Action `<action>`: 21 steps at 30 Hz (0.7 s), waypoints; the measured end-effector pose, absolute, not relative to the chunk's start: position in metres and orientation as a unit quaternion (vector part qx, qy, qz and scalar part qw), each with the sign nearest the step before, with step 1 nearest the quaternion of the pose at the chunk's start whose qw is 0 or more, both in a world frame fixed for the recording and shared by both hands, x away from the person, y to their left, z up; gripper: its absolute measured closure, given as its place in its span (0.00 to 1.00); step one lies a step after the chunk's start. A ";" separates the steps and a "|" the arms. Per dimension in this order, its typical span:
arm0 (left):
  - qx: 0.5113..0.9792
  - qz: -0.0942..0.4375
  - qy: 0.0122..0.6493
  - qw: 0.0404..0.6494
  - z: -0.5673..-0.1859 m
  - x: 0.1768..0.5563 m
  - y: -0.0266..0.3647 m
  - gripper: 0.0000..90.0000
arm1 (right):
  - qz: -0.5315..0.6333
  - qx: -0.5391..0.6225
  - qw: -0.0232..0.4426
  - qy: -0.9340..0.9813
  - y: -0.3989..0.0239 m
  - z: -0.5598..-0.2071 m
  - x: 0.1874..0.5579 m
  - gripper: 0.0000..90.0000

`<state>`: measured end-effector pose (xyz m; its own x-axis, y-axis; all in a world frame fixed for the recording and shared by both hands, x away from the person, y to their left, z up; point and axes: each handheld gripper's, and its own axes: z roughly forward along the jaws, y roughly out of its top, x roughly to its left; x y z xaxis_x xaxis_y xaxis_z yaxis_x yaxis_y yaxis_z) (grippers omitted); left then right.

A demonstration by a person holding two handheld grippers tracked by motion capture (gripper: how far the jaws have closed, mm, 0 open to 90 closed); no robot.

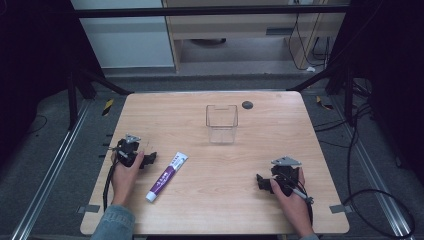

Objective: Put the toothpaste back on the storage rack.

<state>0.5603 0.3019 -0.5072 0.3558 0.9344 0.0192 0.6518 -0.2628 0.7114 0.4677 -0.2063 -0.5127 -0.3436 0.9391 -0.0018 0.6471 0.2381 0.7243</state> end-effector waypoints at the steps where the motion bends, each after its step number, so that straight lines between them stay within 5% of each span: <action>1: 0.762 0.226 0.521 0.312 -0.507 0.560 0.302 0.00 | 0.323 0.526 0.226 0.754 -0.206 -0.513 0.468 0.00; 21: 0.778 0.236 0.505 0.289 -0.482 0.536 0.294 0.06 | 0.322 0.526 0.226 0.753 -0.206 -0.513 0.468 0.00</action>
<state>0.5365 0.2942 -0.4819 0.3790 0.9223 0.0763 0.6489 -0.3236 0.6887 0.4677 -0.2063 -0.5127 -0.3434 0.9392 -0.0017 0.6471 0.2379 0.7243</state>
